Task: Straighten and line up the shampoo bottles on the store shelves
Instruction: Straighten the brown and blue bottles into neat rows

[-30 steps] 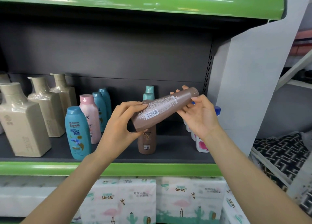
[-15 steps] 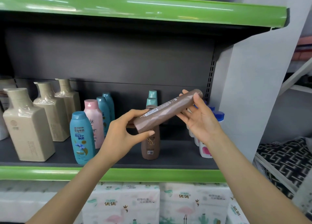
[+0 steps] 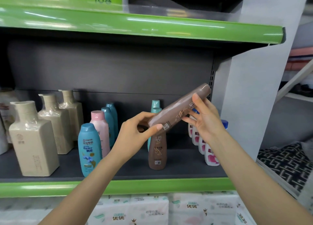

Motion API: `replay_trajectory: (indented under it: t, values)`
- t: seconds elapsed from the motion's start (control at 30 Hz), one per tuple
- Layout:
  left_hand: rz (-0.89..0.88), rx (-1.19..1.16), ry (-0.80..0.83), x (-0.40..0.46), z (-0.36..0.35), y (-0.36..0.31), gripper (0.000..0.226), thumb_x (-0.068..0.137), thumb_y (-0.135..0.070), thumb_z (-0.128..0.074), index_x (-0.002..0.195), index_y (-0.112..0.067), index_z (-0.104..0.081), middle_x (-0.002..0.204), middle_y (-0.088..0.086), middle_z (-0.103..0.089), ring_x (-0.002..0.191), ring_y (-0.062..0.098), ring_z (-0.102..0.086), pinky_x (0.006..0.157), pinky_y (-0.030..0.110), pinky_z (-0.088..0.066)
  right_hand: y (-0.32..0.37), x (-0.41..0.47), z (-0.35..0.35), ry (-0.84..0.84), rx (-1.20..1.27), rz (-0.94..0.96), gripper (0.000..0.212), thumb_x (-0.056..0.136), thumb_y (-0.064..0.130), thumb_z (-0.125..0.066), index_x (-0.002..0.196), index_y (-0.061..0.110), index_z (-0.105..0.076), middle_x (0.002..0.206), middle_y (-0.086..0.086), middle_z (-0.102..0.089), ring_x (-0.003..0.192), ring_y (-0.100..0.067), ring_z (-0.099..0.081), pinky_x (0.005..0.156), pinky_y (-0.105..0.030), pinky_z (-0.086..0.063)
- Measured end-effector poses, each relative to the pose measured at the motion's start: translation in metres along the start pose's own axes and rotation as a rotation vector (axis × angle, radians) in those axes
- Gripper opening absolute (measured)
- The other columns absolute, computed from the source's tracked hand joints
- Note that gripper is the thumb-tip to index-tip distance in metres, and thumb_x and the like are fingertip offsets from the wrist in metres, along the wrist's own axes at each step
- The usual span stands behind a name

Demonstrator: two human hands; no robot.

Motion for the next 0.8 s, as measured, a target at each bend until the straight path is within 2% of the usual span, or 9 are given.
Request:
replay_trajectory:
  t: [0.07,0.13,0.27,0.4,0.5,0.67,0.73,0.8]
  values:
    - [-0.011,-0.055,-0.043,0.006,0.009,0.002,0.015,0.089,-0.029,-0.059,0.102,-0.027,-0.066,0.095,-0.015,-0.069,0.092,-0.001,-0.062,0.082,0.017,-0.048,0.006,0.003,0.003,-0.061,0.004,0.023,0.038,0.087,0.025,-0.062,0.123,0.017,-0.056,0.114,-0.005,-0.067,0.1,-0.021,-0.068,0.073,-0.038,-0.06]
    - [-0.023,-0.071,-0.096,0.014,0.019,0.007,0.017,0.095,-0.023,-0.05,0.098,-0.028,-0.065,0.094,-0.015,-0.069,0.092,-0.001,-0.061,0.083,0.015,-0.046,0.011,0.005,0.005,-0.124,0.026,0.05,0.048,0.086,0.025,-0.064,0.131,0.014,-0.052,0.12,-0.008,-0.065,0.106,-0.025,-0.065,0.078,-0.042,-0.059]
    - [-0.003,0.043,-0.093,0.031,0.022,0.027,0.025,0.095,-0.009,-0.045,0.1,-0.026,-0.063,0.101,-0.012,-0.066,0.097,0.001,-0.059,0.083,0.007,-0.042,0.017,0.01,0.006,-0.205,0.094,0.124,0.046,0.087,0.019,-0.065,0.131,0.016,-0.051,0.123,-0.007,-0.063,0.105,-0.024,-0.065,0.079,-0.044,-0.058]
    - [0.004,0.155,-0.052,0.055,0.012,0.038,0.027,0.093,-0.003,-0.045,0.109,-0.016,-0.062,0.107,-0.005,-0.061,0.096,0.005,-0.054,0.075,-0.003,-0.034,0.014,0.023,0.004,-0.244,0.144,0.152,0.046,0.087,0.017,-0.065,0.13,0.021,-0.05,0.123,-0.004,-0.061,0.106,-0.024,-0.064,0.08,-0.044,-0.058]
    - [-0.007,0.279,0.05,0.073,-0.007,0.045,0.031,0.094,-0.006,-0.045,0.122,-0.011,-0.058,0.111,0.004,-0.058,0.095,0.01,-0.05,0.075,0.005,-0.03,0.009,0.037,0.003,-0.252,0.135,0.158,0.041,0.087,0.016,-0.066,0.125,0.024,-0.052,0.12,-0.003,-0.063,0.103,-0.021,-0.065,0.076,-0.04,-0.059]
    - [0.031,0.308,0.09,0.087,-0.019,0.067,0.024,0.092,-0.011,-0.053,0.114,-0.014,-0.064,0.114,0.004,-0.065,0.099,0.012,-0.059,0.081,0.006,-0.035,0.002,0.062,0.003,-0.258,0.107,0.169,0.031,0.085,0.012,-0.067,0.106,0.033,-0.057,0.111,0.006,-0.062,0.109,-0.02,-0.061,0.069,-0.032,-0.059]
    - [0.005,0.316,0.102,0.088,-0.02,0.069,0.02,0.09,-0.013,-0.057,0.106,-0.016,-0.068,0.109,0.002,-0.066,0.095,0.011,-0.06,0.08,0.004,-0.039,0.0,0.072,0.003,-0.245,0.093,0.184,0.037,0.084,0.011,-0.068,0.112,0.032,-0.054,0.108,0.011,-0.06,0.11,-0.018,-0.059,0.07,-0.03,-0.059]
    - [-0.017,0.331,0.105,0.091,-0.02,0.07,0.016,0.087,-0.015,-0.062,0.102,-0.016,-0.069,0.105,0.001,-0.066,0.093,0.012,-0.061,0.086,0.014,-0.045,-0.004,0.082,0.002,-0.236,0.038,0.191,0.042,0.084,0.011,-0.069,0.119,0.026,-0.053,0.105,0.011,-0.061,0.109,-0.016,-0.059,0.072,-0.031,-0.058]
Point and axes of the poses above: each hand's wrist, its own x-axis towards the middle knuckle, its own z-axis out of the back of the hand, y = z × x, the point moved 10 cm from there along x, towards the middle knuckle
